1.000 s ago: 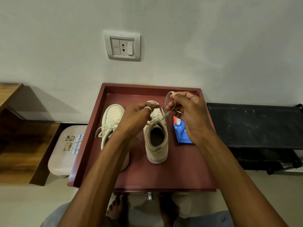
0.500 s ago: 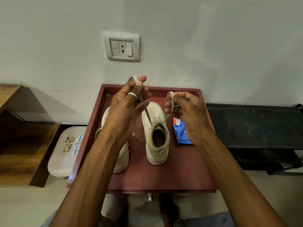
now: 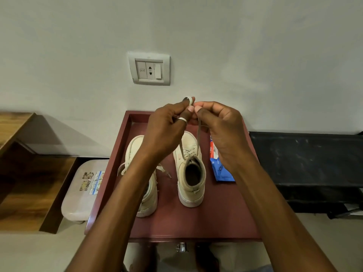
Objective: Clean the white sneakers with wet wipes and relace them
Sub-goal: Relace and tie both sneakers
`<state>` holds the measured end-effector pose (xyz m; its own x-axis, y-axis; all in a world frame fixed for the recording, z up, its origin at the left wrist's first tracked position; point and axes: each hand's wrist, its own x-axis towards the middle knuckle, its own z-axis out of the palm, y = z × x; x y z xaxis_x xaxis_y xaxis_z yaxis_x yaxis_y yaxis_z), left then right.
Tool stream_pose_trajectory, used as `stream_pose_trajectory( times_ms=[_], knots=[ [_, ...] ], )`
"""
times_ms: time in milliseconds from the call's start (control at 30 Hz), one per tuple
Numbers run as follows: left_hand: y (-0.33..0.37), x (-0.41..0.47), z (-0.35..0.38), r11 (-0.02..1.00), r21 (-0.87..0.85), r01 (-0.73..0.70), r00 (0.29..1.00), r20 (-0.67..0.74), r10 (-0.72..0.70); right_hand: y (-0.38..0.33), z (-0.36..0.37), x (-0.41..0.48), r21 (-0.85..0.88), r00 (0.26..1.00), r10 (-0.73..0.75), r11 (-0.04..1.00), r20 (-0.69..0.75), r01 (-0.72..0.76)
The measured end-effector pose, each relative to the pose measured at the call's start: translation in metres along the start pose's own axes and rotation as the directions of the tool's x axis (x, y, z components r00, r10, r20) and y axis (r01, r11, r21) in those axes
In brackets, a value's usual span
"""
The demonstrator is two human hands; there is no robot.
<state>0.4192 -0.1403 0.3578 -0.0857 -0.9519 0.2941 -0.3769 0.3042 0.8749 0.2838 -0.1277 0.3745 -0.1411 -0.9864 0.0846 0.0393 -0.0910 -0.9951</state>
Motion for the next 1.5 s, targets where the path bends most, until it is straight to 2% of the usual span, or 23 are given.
stream_pose_trajectory(
  times_ms=[133,200,367,400,467,567,667,900,967,1067,1200,1333,1400,1500],
  knots=[
    [-0.002,0.000,-0.006,0.969,0.204,-0.139,0.990,0.058,0.130,-0.002,-0.002,-0.001,-0.128,1.000,-0.011,0.992,0.015,0.013],
    [-0.001,-0.001,-0.008,0.954,0.243,-0.173,0.985,0.067,0.161,0.000,-0.002,-0.001,-0.172,1.000,-0.025,0.985,0.008,0.026],
    [0.012,-0.006,-0.012,0.959,0.262,-0.105,0.993,0.071,0.089,-0.002,-0.006,0.000,-0.177,0.997,-0.070,0.981,0.038,0.076],
    [0.012,-0.006,-0.012,0.977,0.200,-0.070,0.996,0.060,0.059,-0.003,-0.006,0.000,-0.163,0.996,-0.078,0.983,0.043,0.084],
    [0.013,-0.006,-0.011,0.997,-0.064,0.038,0.998,0.045,-0.035,-0.004,-0.006,0.000,-0.104,0.997,-0.073,0.992,0.036,0.076],
    [0.015,-0.007,-0.007,0.902,-0.411,0.134,0.991,0.041,-0.128,-0.005,-0.005,0.000,-0.059,0.999,-0.042,0.997,-0.001,0.041],
    [0.014,-0.008,-0.005,0.830,-0.538,0.149,0.987,0.026,-0.160,-0.005,-0.004,0.000,-0.058,1.000,-0.002,0.998,-0.026,0.001],
    [0.014,-0.010,-0.005,0.914,-0.401,0.058,0.998,-0.008,-0.067,-0.001,0.000,-0.001,-0.067,0.990,0.022,0.997,-0.142,-0.032],
    [0.013,-0.010,-0.004,0.929,-0.369,0.038,0.998,-0.023,-0.050,0.004,0.000,0.000,-0.152,0.989,-0.027,0.988,-0.146,0.005],
    [0.008,-0.007,-0.005,0.948,-0.318,0.025,0.997,-0.065,-0.048,0.009,-0.002,0.001,-0.396,0.986,-0.140,0.913,-0.086,0.095],
    [0.003,-0.005,-0.005,0.950,-0.312,0.035,0.993,-0.093,-0.067,0.005,-0.005,0.001,-0.487,0.988,-0.140,0.860,0.060,0.151],
    [0.000,-0.004,-0.004,0.958,-0.285,0.038,0.992,-0.105,-0.071,0.006,-0.009,0.003,-0.643,0.981,-0.134,0.741,0.138,0.192],
    [0.001,-0.004,-0.004,0.948,-0.314,0.058,0.992,-0.089,-0.090,0.007,-0.009,0.003,-0.657,0.980,-0.141,0.727,0.142,0.200],
    [0.003,-0.005,-0.006,0.925,-0.367,0.097,0.992,-0.036,-0.118,0.008,-0.011,0.005,-0.613,0.974,-0.174,0.757,0.143,0.225]
  ],
)
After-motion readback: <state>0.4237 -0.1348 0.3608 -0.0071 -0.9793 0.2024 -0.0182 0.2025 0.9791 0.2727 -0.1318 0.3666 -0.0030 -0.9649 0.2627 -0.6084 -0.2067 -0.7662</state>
